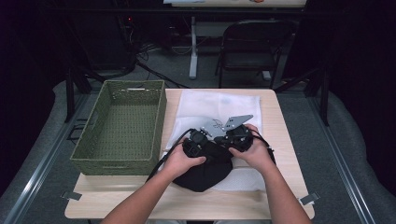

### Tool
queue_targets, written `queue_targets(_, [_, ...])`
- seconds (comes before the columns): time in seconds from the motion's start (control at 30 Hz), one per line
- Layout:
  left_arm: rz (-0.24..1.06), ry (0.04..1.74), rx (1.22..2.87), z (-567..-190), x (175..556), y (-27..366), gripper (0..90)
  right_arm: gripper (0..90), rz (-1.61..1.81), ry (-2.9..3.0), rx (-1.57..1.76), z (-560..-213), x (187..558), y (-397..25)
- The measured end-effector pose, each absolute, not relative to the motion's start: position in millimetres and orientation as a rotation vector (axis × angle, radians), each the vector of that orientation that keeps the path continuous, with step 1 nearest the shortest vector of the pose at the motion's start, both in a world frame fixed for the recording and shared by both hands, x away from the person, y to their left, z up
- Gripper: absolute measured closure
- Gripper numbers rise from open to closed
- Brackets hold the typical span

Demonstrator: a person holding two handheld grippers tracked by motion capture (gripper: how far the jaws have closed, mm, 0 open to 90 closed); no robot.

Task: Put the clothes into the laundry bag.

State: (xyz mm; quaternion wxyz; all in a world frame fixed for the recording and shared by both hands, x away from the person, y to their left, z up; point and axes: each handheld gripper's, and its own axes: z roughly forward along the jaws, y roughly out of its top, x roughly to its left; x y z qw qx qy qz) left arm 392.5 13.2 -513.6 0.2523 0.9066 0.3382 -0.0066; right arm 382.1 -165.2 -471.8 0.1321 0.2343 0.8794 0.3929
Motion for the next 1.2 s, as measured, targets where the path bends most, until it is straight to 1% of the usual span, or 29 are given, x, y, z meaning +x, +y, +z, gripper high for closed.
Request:
queue_targets(0.17, [0.032,0.935,2.462,-509,387,13,42.9,89.7,1.154,2.543,0.694,-473,382,-168])
queue_targets(0.33, [0.017,0.951,2.46,-510,389,14,42.8,89.7,1.157,2.539,0.698,-472,382,-169])
queue_targets(0.4, [0.032,0.934,2.469,-511,390,14,42.7,89.7,1.155,2.541,0.698,-473,382,-168])
queue_targets(0.53, [-0.016,0.982,2.472,-511,390,14,42.5,89.7,1.153,2.542,0.692,-474,382,-167])
queue_targets(0.63, [-0.03,0.973,2.46,-512,390,14,38.8,89.7,1.149,2.542,0.695,-474,382,-166])
queue_targets(0.8, [-0.013,0.95,2.435,-508,387,16,28.1,89.7,1.163,2.537,0.705,-476,383,-167])
queue_targets(0.93, [0.033,0.92,2.445,-501,381,19,26.9,89.7,1.167,2.534,0.711,-476,384,-168])
queue_targets(1.2, [0.028,0.898,2.414,-486,372,31,26.3,89.7,1.181,2.529,0.722,-476,385,-170])
